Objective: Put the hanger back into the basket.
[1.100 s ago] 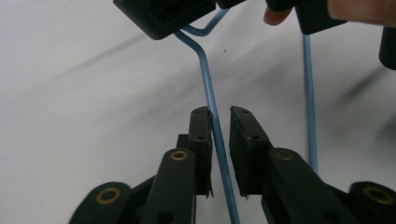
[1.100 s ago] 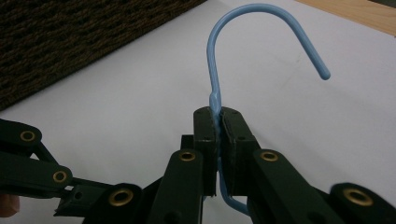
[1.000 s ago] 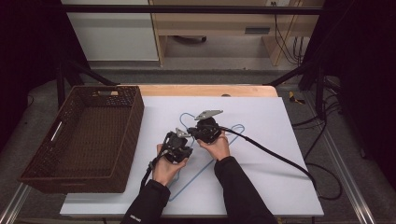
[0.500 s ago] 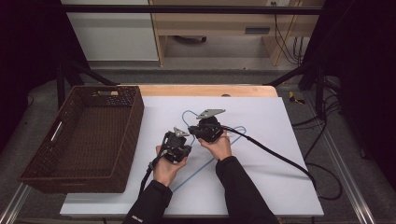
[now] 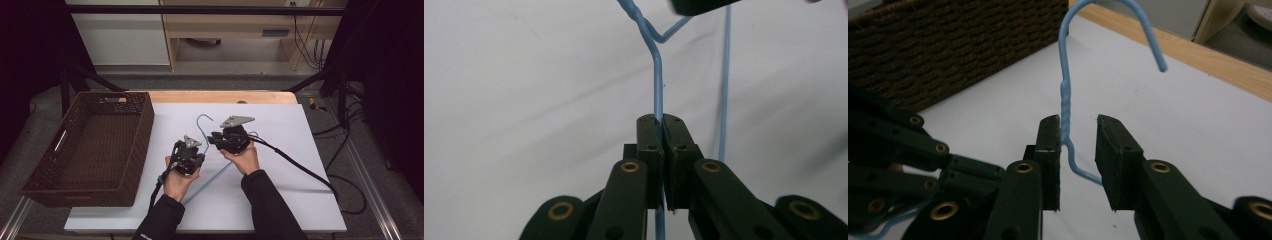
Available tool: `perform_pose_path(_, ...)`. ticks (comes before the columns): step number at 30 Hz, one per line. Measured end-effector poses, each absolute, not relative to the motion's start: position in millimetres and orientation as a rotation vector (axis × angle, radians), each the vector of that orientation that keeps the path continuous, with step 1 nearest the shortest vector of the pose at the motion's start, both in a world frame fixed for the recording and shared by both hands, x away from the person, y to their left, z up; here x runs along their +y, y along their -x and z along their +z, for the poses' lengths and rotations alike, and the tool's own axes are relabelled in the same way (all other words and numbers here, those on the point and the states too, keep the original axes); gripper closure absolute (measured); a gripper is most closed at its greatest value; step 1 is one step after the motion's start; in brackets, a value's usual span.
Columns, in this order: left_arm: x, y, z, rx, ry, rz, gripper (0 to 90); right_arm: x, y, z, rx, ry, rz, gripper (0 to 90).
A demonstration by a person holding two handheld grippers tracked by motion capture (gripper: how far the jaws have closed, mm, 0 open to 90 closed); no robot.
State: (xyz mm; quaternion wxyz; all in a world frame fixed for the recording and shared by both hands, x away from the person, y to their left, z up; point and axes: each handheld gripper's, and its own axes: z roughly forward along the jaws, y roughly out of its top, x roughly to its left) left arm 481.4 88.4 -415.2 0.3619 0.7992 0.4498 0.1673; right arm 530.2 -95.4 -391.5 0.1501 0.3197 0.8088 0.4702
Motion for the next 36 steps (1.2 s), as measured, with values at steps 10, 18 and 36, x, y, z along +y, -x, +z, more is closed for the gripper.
perform_pose_path(10,94.8,-475.0,-394.4,1.125,-2.025,0.470,87.5,-157.3,-491.2,-375.7,2.227,-0.952,1.383,53.2)
perform_pose_path(18,104.0,-468.3,-374.8,1.091,-2.016,0.510,87.4,-212.3,-455.6,-385.3,2.130,-1.033,1.425,30.7)
perform_pose_path(36,148.4,-451.4,-332.4,1.054,-1.952,0.568,87.4,-255.6,-424.6,-401.6,2.081,-1.076,1.428,3.8)
